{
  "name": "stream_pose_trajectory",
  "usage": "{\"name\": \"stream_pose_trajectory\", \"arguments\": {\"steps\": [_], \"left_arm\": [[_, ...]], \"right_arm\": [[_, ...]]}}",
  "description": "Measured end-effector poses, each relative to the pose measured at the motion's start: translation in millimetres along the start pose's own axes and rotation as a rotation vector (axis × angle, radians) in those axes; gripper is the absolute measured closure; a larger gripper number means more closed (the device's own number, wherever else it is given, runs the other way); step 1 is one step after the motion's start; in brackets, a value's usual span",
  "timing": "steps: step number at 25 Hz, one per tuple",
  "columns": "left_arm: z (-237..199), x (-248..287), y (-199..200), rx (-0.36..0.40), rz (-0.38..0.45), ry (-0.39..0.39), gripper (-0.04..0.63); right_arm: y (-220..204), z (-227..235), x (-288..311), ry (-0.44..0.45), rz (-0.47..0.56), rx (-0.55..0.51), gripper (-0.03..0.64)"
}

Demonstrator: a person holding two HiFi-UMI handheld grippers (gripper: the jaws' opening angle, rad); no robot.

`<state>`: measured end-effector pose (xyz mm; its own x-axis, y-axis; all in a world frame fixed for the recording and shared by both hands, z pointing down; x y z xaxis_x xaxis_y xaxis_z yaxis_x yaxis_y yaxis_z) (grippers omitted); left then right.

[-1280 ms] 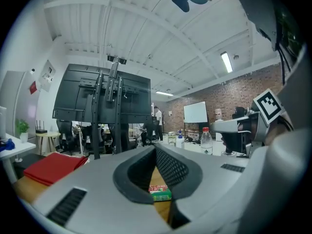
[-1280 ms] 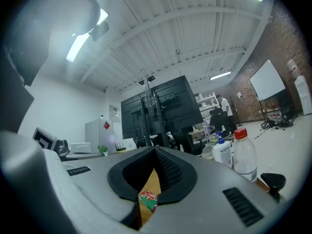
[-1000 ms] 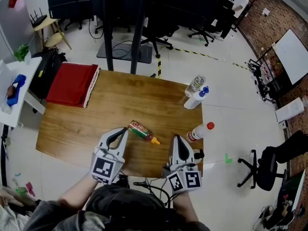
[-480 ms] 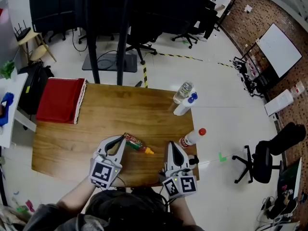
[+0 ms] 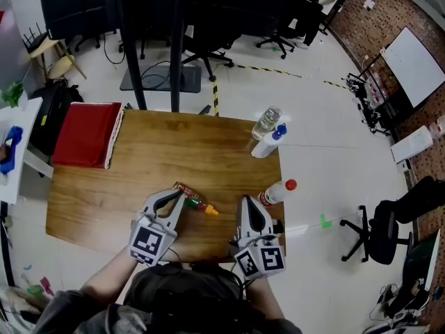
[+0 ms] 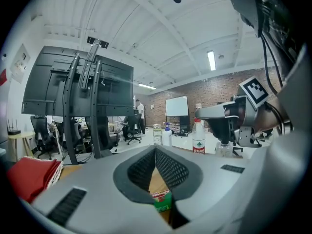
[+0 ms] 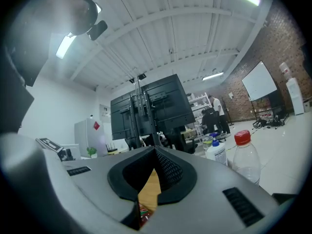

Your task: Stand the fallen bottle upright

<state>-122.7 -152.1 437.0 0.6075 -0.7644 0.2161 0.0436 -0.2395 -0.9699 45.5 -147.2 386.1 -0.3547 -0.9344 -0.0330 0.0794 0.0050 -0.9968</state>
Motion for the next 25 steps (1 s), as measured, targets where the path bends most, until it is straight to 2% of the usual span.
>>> {"name": "stream_pose_trajectory", "arguments": {"steps": [6, 9, 14, 18, 22, 25], "left_arm": [[5.6, 20.2, -4.0, 0.052, -0.026, 0.004, 0.553], [10.2, 33.4, -9.9, 0.081, -0.055, -0.027, 0.481], [16.7, 53.0, -21.8, 0.166, -0.145, -0.124, 0.352], [15.2, 60.8, -39.0, 0.216, -0.280, -0.202, 0.248], [23.2, 67.9, -55.9, 0.339, -0.377, -0.290, 0.202], [28.9, 73.4, -63.1, 0.394, -0.420, -0.353, 0.193]], "right_arm": [[-4.1, 15.8, 7.1, 0.039, -0.013, 0.003, 0.618], [-7.5, 24.4, 10.8, 0.050, -0.013, 0.013, 0.618], [-13.9, 37.8, 16.1, 0.057, -0.022, 0.026, 0.618], [-16.2, 45.0, 19.8, 0.057, -0.027, 0.036, 0.618], [-21.7, 52.4, 21.3, 0.055, -0.035, 0.047, 0.618], [-24.8, 55.0, 23.5, 0.056, -0.039, 0.053, 0.618]]}}
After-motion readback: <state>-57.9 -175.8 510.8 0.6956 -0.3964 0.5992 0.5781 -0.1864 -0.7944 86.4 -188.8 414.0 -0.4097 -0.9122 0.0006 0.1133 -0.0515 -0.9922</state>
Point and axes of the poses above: the fingertips, and each gripper's own axes: x forward along the fingers, z to its right, y out of its top, the point moved 2 cm from there along -x, backward along the fingers, and after that the axes turned 11 degrees about -x, right-handed, at the moved point
